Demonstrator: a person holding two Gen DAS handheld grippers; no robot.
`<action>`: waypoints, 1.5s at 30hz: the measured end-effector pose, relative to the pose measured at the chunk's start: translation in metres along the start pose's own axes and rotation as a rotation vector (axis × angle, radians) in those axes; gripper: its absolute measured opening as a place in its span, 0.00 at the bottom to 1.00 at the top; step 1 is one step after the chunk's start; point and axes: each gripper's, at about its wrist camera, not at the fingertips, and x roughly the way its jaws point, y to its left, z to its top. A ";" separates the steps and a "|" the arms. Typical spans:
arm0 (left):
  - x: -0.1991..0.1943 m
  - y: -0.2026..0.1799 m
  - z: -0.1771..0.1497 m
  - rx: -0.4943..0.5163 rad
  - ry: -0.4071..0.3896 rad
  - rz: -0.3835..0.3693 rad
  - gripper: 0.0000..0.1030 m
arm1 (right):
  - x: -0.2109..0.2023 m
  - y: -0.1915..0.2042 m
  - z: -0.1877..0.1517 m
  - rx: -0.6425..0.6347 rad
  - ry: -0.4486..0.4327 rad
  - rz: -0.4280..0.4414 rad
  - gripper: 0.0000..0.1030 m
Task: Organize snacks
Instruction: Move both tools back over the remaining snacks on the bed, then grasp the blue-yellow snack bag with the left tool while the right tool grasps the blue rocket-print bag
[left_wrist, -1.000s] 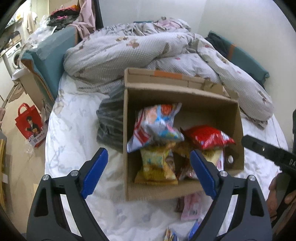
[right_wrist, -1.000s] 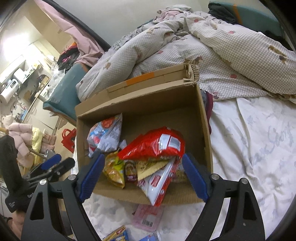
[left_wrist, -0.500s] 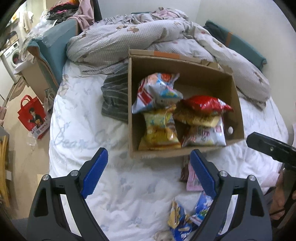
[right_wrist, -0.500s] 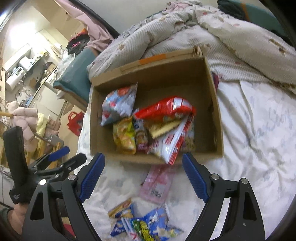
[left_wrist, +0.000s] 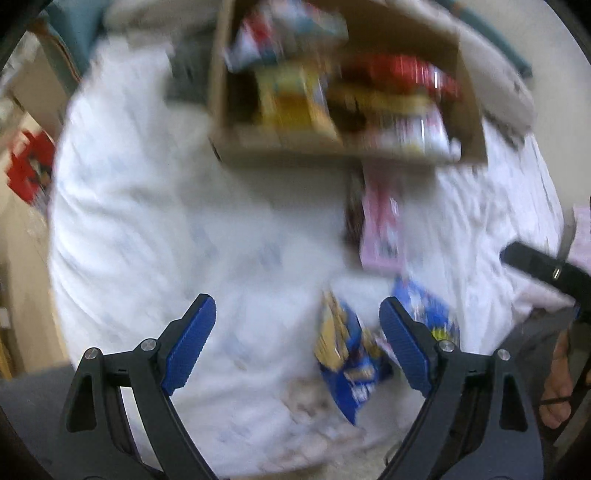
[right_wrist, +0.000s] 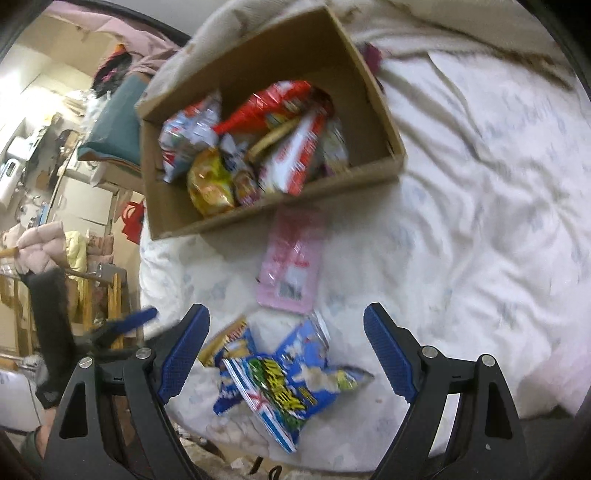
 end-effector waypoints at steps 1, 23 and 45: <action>0.011 -0.005 -0.007 0.009 0.043 -0.007 0.85 | 0.000 -0.003 -0.001 0.008 0.004 -0.006 0.85; 0.027 -0.006 -0.023 -0.008 0.096 0.010 0.33 | 0.053 0.001 -0.019 -0.053 0.241 -0.097 0.86; 0.000 0.007 -0.018 0.001 -0.039 0.125 0.33 | 0.052 0.044 -0.034 -0.300 0.184 -0.081 0.53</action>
